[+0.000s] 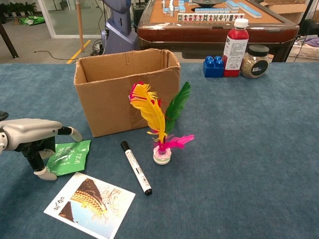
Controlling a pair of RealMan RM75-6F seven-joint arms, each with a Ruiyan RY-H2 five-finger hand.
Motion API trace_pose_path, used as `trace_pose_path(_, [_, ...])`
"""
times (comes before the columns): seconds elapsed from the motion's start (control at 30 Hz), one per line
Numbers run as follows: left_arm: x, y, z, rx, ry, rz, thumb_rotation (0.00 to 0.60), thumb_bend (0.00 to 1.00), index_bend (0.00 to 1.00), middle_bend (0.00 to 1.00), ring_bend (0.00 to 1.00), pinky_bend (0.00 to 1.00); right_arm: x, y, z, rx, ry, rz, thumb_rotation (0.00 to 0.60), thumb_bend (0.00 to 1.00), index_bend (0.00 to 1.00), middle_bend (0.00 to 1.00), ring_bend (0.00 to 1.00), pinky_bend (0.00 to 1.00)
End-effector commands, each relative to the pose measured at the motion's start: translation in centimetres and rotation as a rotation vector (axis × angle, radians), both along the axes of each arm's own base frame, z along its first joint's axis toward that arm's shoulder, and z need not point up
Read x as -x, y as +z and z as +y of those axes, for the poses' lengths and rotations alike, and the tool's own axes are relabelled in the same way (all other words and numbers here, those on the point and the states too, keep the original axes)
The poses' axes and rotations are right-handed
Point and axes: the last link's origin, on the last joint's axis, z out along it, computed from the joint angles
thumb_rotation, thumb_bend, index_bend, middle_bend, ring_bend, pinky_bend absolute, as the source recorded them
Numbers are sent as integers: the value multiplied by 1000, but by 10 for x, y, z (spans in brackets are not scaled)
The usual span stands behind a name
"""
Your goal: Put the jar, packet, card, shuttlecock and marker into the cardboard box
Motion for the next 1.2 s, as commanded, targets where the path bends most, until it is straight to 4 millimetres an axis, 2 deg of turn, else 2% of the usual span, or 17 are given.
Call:
trace_pose_path(0.03, [1,0,0,0,0,0,600,129,226,934,929,1000,0,0,0,0,0,0,600,191,257,351,262,392])
trace_pose_path(0.3, [2,1,-1,-12,-6,-11,600,129,303,936,930,1000,0,0,0,-2,-1,0,600,191,257,351,262,392])
trace_pose_path(0.47, [3,1,-1,-16,-15,-20,600,129,407,936,931,1000,0,0,-1,-2,-2,0,600,191,257,351,262,392])
trace_pose_path(0.67, [5,-2,-3,-14,-19,-24,600,129,483,936,931,1000,0,0,0,0,-2,0,600,191,257,351,262,392])
trace_pose_path(1.2, [6,-2,-6,-45,-78,-50,600,128,569,936,931,1000,0,0,0,0,-2,-2,600,190,257,351,262,392])
